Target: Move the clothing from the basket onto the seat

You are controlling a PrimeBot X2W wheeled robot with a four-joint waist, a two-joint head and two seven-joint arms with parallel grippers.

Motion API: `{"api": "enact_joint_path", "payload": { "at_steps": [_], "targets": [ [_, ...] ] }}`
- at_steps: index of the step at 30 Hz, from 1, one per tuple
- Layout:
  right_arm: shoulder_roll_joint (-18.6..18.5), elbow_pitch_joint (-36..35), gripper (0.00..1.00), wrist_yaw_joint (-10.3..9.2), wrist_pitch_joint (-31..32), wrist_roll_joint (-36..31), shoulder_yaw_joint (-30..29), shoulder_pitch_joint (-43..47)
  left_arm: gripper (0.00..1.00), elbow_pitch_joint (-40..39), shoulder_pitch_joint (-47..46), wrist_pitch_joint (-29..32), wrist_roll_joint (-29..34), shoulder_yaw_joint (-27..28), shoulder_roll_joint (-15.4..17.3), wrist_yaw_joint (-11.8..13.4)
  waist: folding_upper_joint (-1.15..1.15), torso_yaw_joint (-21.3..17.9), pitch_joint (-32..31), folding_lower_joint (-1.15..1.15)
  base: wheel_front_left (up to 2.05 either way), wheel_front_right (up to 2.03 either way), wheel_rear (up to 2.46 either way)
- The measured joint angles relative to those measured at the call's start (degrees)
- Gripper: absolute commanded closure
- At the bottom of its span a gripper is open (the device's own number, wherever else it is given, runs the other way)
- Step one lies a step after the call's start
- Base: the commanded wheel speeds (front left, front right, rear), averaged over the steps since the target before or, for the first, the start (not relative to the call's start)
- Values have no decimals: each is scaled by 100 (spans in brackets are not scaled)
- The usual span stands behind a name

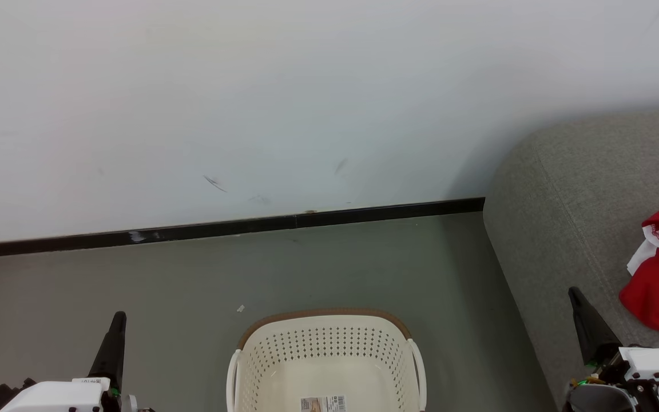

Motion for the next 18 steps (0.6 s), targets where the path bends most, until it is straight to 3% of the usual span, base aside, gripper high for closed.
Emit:
{"api": "enact_joint_path", "payload": {
  "at_steps": [18],
  "targets": [
    [5, 2, 100, 0, 40, -5, -14, -1, 100, -11, 0, 0, 0, -1, 0, 0, 0, 0, 0, 0, 0, 0, 0]
  ]
}}
